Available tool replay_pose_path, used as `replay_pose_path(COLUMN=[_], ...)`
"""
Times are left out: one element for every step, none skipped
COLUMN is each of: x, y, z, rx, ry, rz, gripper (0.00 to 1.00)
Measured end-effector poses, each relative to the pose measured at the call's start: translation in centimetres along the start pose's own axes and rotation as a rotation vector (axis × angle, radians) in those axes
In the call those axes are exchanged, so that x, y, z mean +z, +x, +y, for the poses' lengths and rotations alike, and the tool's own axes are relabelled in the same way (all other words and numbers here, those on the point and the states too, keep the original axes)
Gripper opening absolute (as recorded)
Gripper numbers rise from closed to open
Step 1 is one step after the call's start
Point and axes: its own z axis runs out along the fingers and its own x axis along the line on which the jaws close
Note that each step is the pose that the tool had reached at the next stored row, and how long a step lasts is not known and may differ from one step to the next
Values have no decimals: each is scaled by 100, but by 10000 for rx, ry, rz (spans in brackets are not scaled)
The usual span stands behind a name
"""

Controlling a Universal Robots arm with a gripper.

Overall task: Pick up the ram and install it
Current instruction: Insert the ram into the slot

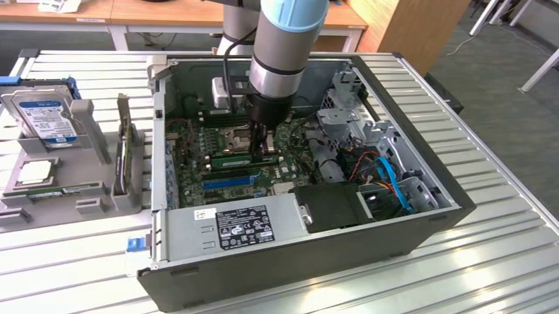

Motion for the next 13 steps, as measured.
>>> replay_pose_path(x=[-13,-29,-47,-69,-94,-117,-141,-166,-195,-225,-255,-288,-322], y=[-1,-2,-3,-4,-6,-7,-9,-10,-12,-14,-15,-17,-20], z=[1,2,3,4,5,6,8,9,11,13,14,16,18], rx=[0,0,0,0,0,0,0,0,0,1,0,0,0], ry=[1,1,1,1,2,1,1,1,2,1,1,1,1], rz=[-2,-2,-2,-2,-3,-3,-2,-2,-3,-3,-2,-2,-3], gripper=[31,31,31,31,31,31,31,31,31,31,31,31,31])
